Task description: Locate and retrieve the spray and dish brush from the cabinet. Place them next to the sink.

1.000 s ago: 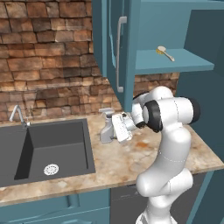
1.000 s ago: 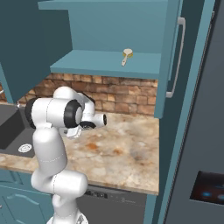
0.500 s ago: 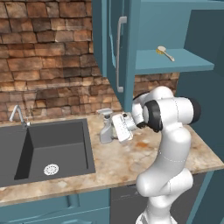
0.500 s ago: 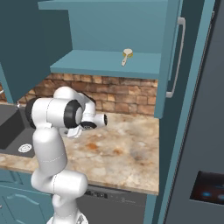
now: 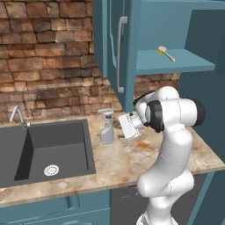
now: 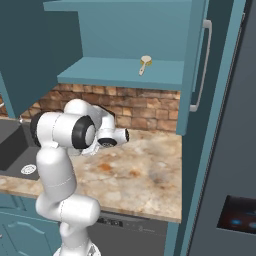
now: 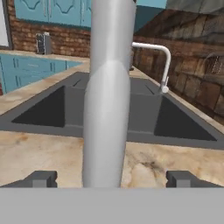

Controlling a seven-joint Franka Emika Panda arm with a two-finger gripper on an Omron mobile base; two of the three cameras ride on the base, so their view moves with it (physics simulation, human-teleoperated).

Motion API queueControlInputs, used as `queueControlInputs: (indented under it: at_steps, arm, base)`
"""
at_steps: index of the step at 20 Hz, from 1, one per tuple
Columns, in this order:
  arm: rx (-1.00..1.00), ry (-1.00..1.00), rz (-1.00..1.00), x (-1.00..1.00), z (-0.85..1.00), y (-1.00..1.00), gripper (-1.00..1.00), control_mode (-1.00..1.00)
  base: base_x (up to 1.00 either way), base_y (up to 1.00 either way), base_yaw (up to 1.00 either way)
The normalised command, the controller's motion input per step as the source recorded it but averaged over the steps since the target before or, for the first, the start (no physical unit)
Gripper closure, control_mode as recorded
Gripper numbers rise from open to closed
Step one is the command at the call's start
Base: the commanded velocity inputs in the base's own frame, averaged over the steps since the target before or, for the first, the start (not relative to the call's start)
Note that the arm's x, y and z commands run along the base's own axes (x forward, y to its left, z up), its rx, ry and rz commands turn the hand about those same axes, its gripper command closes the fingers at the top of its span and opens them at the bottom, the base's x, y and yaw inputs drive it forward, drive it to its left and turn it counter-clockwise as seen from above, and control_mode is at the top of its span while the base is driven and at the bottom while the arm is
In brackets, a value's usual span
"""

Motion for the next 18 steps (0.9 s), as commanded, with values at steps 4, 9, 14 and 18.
queueControlInputs:
  at_steps: [4, 9, 14, 18]
  arm:
    - [-0.15, 0.08, -0.11, -0.1, 0.1, -0.05, -1.0, -1.0]
    - [-0.25, 0.02, -0.15, -0.2, 0.0, -0.09, -1.0, -1.0]
    - [-0.32, 0.0, -0.07, -0.1, 0.0, -0.25, -1.0, -1.0]
    - [-0.28, 0.01, 0.0, 0.0, 0.02, -0.16, -1.0, -1.0]
  base:
    - [0.0, 0.0, 0.0]
    - [0.0, 0.0, 0.0]
    - [0.0, 0.0, 0.0]
    - [0.0, 0.0, 0.0]
